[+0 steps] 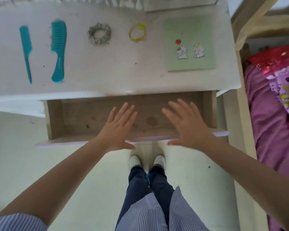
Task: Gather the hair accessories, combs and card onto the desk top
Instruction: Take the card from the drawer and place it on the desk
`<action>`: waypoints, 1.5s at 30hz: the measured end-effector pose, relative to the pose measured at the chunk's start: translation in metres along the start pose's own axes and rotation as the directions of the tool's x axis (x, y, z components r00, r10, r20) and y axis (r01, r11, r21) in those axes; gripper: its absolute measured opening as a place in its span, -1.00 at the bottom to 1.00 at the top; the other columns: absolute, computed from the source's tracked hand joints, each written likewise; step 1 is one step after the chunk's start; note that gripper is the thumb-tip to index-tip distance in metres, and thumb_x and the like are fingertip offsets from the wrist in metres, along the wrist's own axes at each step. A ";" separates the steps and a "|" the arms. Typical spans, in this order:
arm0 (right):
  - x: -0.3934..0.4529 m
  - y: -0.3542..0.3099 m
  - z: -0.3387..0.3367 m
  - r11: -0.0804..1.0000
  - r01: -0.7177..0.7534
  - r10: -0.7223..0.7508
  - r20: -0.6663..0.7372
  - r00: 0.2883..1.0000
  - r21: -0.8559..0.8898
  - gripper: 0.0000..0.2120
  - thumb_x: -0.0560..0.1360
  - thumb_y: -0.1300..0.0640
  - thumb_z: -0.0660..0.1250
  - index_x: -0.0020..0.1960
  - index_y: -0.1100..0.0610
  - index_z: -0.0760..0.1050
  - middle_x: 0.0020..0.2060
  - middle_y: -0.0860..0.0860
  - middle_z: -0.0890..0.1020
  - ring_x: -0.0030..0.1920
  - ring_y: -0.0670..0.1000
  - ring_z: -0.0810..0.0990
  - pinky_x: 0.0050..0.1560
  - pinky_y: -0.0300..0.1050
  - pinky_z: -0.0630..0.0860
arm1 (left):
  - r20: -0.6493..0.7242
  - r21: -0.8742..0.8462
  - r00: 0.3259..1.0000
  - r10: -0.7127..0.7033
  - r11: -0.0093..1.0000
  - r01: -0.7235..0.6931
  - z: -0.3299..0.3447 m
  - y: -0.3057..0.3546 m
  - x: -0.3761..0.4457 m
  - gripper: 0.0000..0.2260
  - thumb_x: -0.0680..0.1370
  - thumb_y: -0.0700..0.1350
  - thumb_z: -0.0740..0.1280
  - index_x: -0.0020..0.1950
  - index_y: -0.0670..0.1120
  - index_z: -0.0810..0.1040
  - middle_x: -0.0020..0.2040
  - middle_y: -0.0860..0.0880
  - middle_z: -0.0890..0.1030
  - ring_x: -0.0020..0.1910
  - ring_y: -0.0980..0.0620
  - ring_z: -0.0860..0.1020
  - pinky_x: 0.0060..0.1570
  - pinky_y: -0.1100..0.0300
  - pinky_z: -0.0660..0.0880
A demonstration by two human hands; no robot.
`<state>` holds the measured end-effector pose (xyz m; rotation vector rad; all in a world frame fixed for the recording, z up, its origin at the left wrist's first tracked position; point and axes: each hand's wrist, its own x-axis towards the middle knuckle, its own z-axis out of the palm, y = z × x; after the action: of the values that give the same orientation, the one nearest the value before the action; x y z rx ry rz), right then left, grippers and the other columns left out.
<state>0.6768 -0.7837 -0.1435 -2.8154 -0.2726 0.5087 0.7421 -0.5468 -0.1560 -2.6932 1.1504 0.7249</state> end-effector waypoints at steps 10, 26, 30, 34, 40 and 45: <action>0.014 0.005 0.016 0.986 0.008 -0.023 -0.088 0.996 -0.166 0.17 -0.11 -0.05 0.65 0.41 0.14 0.24 0.42 0.34 0.22 0.39 0.27 0.00 0.28 0.38 -0.02 | -0.104 0.019 0.995 0.011 1.000 -0.009 0.000 -0.014 0.000 0.07 0.31 0.28 0.41 0.30 -0.04 -0.42 0.30 -0.06 -0.48 0.28 -0.06 -0.54 0.31 0.08 -0.48; 0.035 0.026 -0.013 0.990 0.053 -0.060 -0.046 0.997 -0.133 0.19 0.15 -0.18 0.50 0.46 0.30 -0.12 0.46 0.15 -0.16 0.43 0.12 -0.26 0.39 0.15 -0.29 | -0.027 -0.050 1.000 0.007 0.999 -0.009 -0.042 -0.037 0.024 0.19 0.26 0.31 0.42 0.41 -0.17 -0.41 0.40 -0.01 -0.41 0.39 0.05 -0.40 0.37 0.15 -0.34; 0.050 0.028 -0.027 0.996 0.023 -0.043 -0.227 0.973 -0.092 0.02 -0.05 -0.01 0.63 0.29 0.38 0.36 0.25 0.34 0.48 0.29 0.32 0.43 0.31 0.40 0.19 | -0.130 -0.088 0.991 -0.031 0.996 0.020 -0.052 -0.046 0.033 0.04 0.33 0.19 0.46 0.50 -0.15 -0.16 0.55 -0.10 0.02 0.52 -0.02 -0.01 0.43 0.12 -0.22; 0.065 0.032 -0.039 0.995 0.029 -0.063 -0.383 0.922 -0.092 -0.29 -0.15 0.06 0.63 -0.05 0.31 0.60 -0.17 0.24 0.68 -0.14 0.23 0.65 0.02 0.21 0.50 | -0.213 -0.155 0.975 -0.062 0.988 0.029 -0.061 -0.052 0.043 -0.19 0.37 -0.02 0.49 0.48 -0.16 0.13 0.45 -0.14 0.32 0.40 -0.11 0.30 0.42 0.07 0.14; 0.076 0.030 -0.037 0.996 0.043 -0.075 -0.508 0.858 -0.075 -0.51 -0.15 0.19 0.62 -0.24 0.25 0.64 -0.40 0.15 0.67 -0.33 0.17 0.66 -0.21 0.05 0.58 | -0.342 0.022 0.938 0.049 0.999 -0.045 -0.061 -0.060 0.048 -0.48 0.13 -0.19 0.66 0.02 -0.31 0.63 0.05 -0.30 0.67 -0.04 -0.30 0.65 -0.22 -0.13 0.63; 0.073 0.030 -0.034 0.999 0.036 -0.051 -0.507 0.860 -0.040 -0.48 -0.14 0.17 0.65 -0.21 0.26 0.64 -0.35 0.16 0.69 -0.33 0.17 0.66 -0.17 0.07 0.59 | -0.312 -0.112 0.949 -0.052 0.994 0.017 -0.048 -0.067 0.058 -0.44 0.52 -0.01 0.35 0.42 -0.20 0.26 0.47 -0.17 0.25 0.45 -0.12 0.27 0.40 -0.05 0.24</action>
<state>0.7607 -0.8031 -0.1453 -2.8326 -0.2309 -0.2623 0.8419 -0.5517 -0.1464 -2.9928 1.1518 0.3690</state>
